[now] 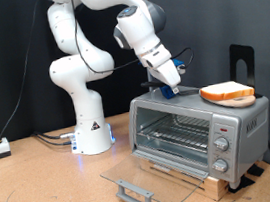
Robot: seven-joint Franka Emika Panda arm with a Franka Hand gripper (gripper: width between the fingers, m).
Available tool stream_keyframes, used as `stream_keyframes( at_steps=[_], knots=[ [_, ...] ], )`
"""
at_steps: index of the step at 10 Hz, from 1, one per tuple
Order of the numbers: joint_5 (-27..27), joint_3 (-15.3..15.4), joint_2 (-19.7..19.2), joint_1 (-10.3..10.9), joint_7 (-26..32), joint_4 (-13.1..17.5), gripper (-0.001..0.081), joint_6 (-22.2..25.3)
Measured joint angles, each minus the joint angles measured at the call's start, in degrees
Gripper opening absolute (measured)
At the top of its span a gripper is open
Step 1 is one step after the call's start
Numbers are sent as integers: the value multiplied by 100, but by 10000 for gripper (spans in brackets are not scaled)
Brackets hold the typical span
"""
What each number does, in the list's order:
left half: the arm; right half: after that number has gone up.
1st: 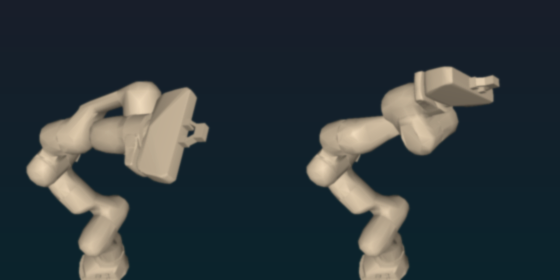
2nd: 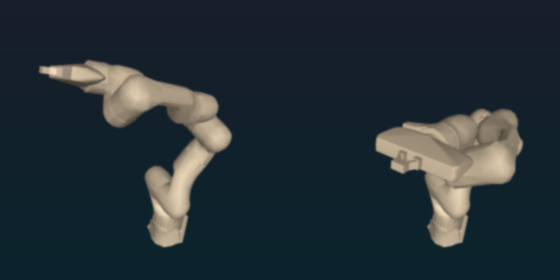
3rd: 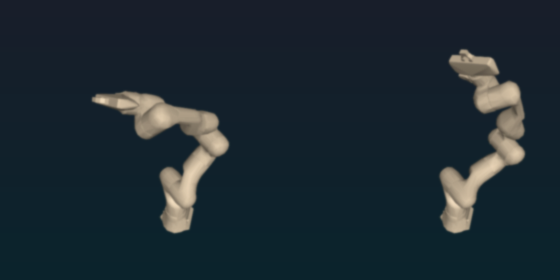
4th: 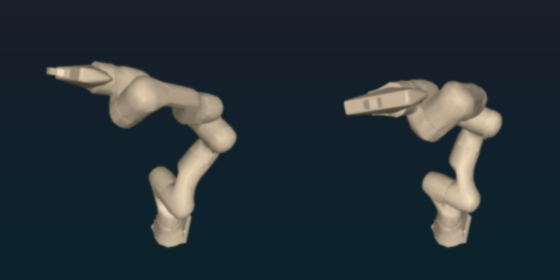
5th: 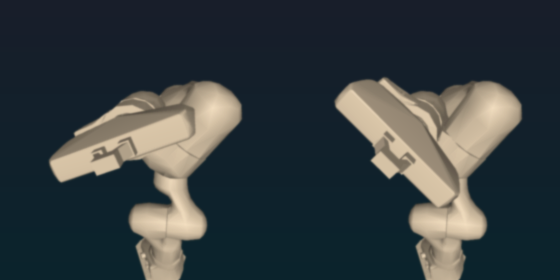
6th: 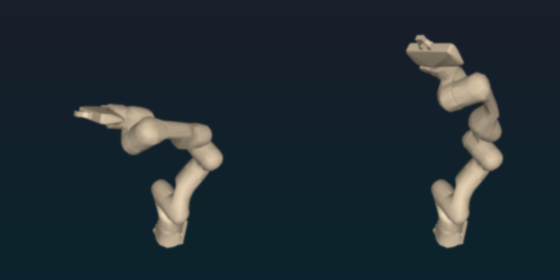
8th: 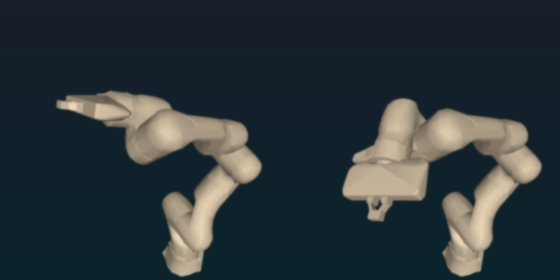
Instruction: Make a piece of toast with the oven
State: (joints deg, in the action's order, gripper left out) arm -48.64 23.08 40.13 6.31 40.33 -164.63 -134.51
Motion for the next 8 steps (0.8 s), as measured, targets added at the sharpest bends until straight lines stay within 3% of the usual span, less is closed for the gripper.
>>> stream_keyframes(
  at_steps=[1,2,3,4,8],
  knots=[
    [6,4,0,-20,-7,0,488,3],
    [7,4,0,-37,-7,0,577,4],
    [7,4,0,-48,-7,0,577,4],
    [7,4,0,-62,-7,3,744,6],
    [158,4,79,-224,-304,39,806,346]
  ],
)
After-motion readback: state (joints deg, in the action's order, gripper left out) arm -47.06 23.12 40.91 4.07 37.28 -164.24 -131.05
